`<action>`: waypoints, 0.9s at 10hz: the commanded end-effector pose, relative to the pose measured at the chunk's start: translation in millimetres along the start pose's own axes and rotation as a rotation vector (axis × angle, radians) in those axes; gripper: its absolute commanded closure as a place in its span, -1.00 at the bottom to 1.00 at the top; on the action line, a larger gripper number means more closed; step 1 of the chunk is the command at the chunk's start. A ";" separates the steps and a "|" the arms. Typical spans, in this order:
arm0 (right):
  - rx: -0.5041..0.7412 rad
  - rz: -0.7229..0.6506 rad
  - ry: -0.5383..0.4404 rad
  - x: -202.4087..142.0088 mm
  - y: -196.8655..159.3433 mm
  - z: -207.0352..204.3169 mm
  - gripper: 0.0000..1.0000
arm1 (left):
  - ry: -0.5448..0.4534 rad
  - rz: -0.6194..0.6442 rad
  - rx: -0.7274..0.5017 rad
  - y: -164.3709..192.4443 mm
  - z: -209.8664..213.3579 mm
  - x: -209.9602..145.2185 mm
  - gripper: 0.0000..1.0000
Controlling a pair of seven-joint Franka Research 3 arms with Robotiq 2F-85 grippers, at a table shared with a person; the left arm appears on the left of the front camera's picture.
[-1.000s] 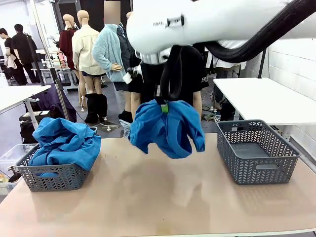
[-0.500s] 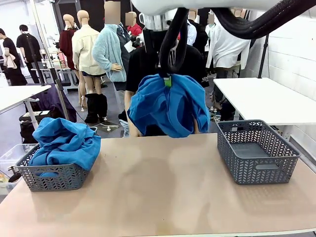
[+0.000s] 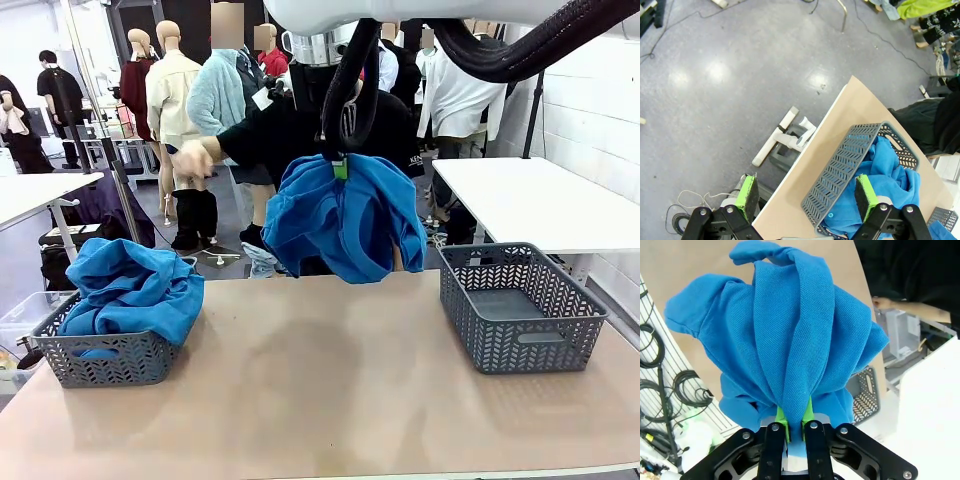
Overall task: Sort the tops and bottoms.
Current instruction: Sort the clothes according to human instructions.
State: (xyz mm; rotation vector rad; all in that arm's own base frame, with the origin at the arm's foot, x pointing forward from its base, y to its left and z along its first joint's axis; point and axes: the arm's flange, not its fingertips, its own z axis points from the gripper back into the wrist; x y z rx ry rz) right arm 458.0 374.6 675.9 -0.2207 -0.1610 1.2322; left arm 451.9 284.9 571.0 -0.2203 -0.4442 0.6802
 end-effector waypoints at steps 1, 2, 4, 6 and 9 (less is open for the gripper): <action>-0.007 0.000 -0.007 -0.7 0.3 2.9 1.00 | -0.006 -0.006 0.005 1.2 1.0 0.1 -1.00; -0.007 0.000 -0.007 -0.7 0.3 2.9 1.00 | -0.006 -0.006 0.005 1.2 1.0 0.1 -1.00; -0.007 0.000 -0.007 -0.7 0.3 2.9 1.00 | -0.006 -0.006 0.005 1.2 1.0 0.1 -1.00; -0.007 0.000 -0.007 -0.7 0.3 2.9 1.00 | -0.006 -0.006 0.005 1.2 1.0 0.1 -1.00; -0.007 0.000 -0.007 -0.7 0.3 2.9 1.00 | -0.006 -0.006 0.005 1.2 1.0 0.1 -1.00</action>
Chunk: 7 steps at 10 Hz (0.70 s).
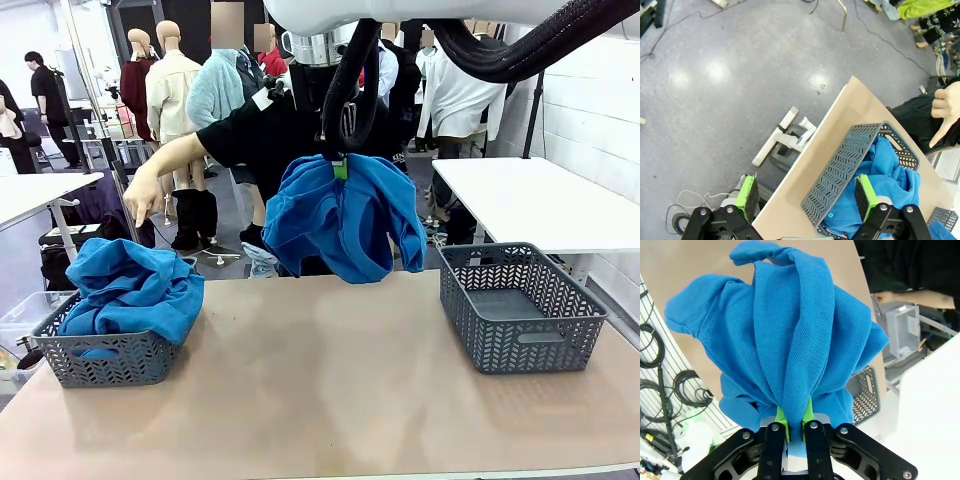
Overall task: Sort the tops and bottoms.
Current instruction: Sort the clothes according to human instructions.
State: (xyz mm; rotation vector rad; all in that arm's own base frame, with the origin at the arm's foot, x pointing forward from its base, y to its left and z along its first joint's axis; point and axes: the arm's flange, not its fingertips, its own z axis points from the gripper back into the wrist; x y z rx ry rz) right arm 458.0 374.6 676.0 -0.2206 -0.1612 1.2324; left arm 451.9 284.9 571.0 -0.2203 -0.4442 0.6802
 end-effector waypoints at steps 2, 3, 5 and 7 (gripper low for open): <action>-0.007 0.000 -0.007 -0.7 0.2 2.8 1.00 | -0.006 -0.006 0.005 1.2 1.0 0.1 -1.00; -0.007 0.000 -0.007 -0.7 0.2 2.8 1.00 | -0.006 -0.006 0.005 1.2 1.0 0.1 -1.00; -0.007 0.000 -0.007 -0.7 0.2 2.8 1.00 | -0.006 -0.006 0.005 1.2 1.0 0.1 -1.00; -0.007 0.000 -0.007 -0.7 0.2 2.8 1.00 | -0.006 -0.006 0.005 1.2 1.0 0.1 -1.00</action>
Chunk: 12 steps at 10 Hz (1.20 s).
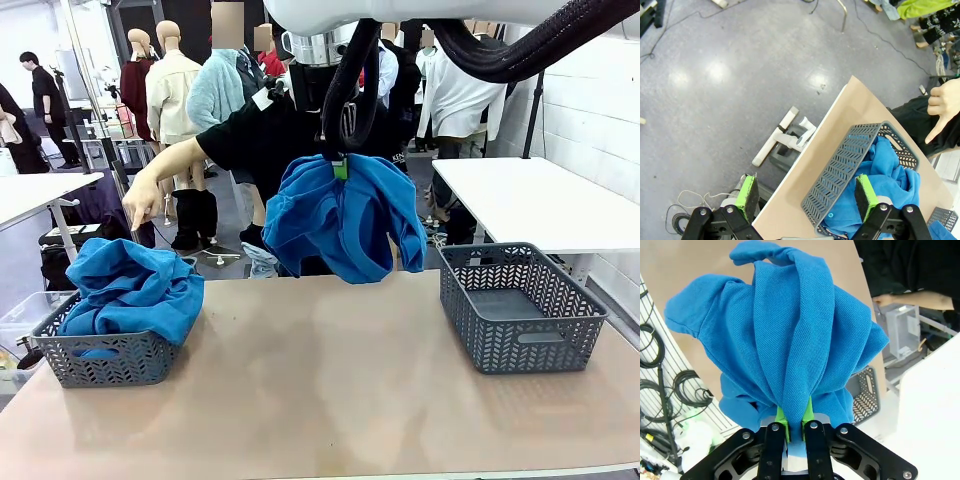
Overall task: Sort the tops and bottoms.
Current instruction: Sort the clothes according to human instructions.
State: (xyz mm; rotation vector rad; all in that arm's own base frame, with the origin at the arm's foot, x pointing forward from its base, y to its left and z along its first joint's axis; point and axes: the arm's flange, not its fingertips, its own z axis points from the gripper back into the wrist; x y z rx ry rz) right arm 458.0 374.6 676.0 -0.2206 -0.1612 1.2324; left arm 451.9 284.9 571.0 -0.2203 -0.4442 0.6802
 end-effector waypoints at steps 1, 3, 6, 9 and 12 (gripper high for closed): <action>0.000 0.000 0.000 0.0 0.0 0.0 1.00 | -0.006 -0.006 0.005 1.2 1.0 0.1 -1.00; -0.030 0.033 0.064 72.9 -13.6 35.2 1.00 | -0.006 -0.006 0.005 1.2 1.0 0.1 -1.00; -0.074 0.122 -0.096 192.2 -20.4 100.8 1.00 | -0.006 -0.006 0.005 1.2 1.0 0.1 -1.00; -0.173 0.119 -0.311 300.7 -7.7 150.0 1.00 | -0.006 -0.006 0.005 1.2 1.0 0.1 -1.00; -0.015 0.136 -0.454 356.2 -11.0 149.1 1.00 | -0.006 -0.006 0.005 1.2 1.0 0.1 -1.00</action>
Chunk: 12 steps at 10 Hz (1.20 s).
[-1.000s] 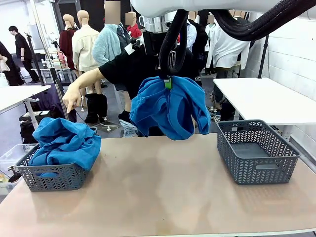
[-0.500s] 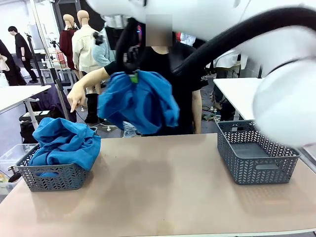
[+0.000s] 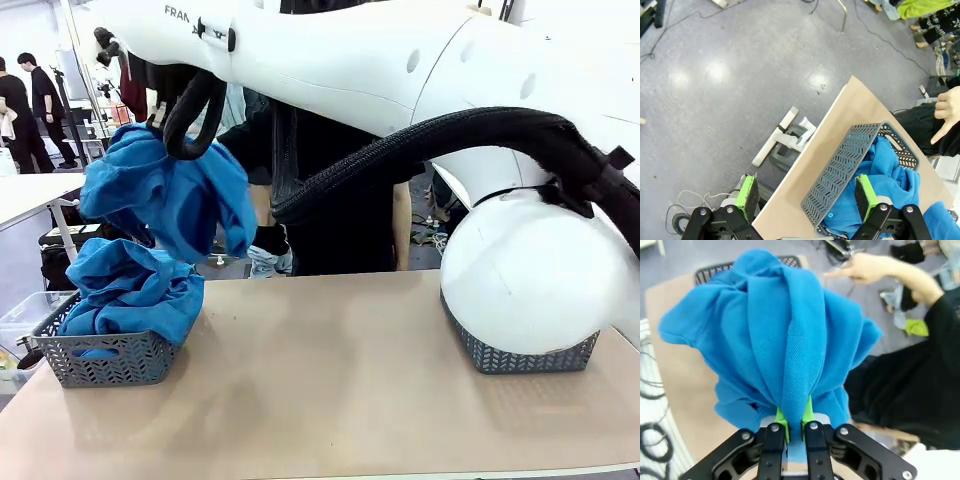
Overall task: Sort the tops and bottoms.
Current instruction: Sort the clothes according to human instructions.
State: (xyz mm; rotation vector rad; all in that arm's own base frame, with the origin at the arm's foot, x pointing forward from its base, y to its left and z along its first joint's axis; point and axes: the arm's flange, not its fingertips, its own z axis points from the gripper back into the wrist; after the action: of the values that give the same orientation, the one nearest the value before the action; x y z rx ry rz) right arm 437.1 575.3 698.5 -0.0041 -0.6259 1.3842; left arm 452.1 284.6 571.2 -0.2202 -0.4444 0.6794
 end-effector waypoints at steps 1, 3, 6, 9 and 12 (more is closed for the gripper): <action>-0.044 0.012 0.042 -3.0 -1.0 12.0 1.00 | -0.005 -0.005 0.005 1.6 0.9 0.0 -1.00; -0.044 0.012 0.042 -3.0 -1.0 12.0 1.00 | -0.005 -0.005 0.005 1.6 0.9 0.0 -1.00; -0.023 0.006 0.024 -3.8 -2.4 5.7 1.00 | -0.005 -0.005 0.005 1.6 0.9 0.0 -1.00; -0.018 -0.139 -0.264 90.4 -57.1 2.5 1.00 | -0.005 -0.005 0.005 1.6 0.9 0.0 -1.00; -0.004 -0.254 -0.571 168.6 -91.8 -25.6 1.00 | -0.005 -0.005 0.005 1.6 0.9 0.0 -1.00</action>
State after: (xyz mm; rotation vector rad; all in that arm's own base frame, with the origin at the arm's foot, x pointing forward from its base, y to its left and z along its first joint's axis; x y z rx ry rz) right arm 457.6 605.9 710.8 0.3799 -1.0139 1.1993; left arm 452.2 284.6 571.2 -0.2201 -0.4444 0.6794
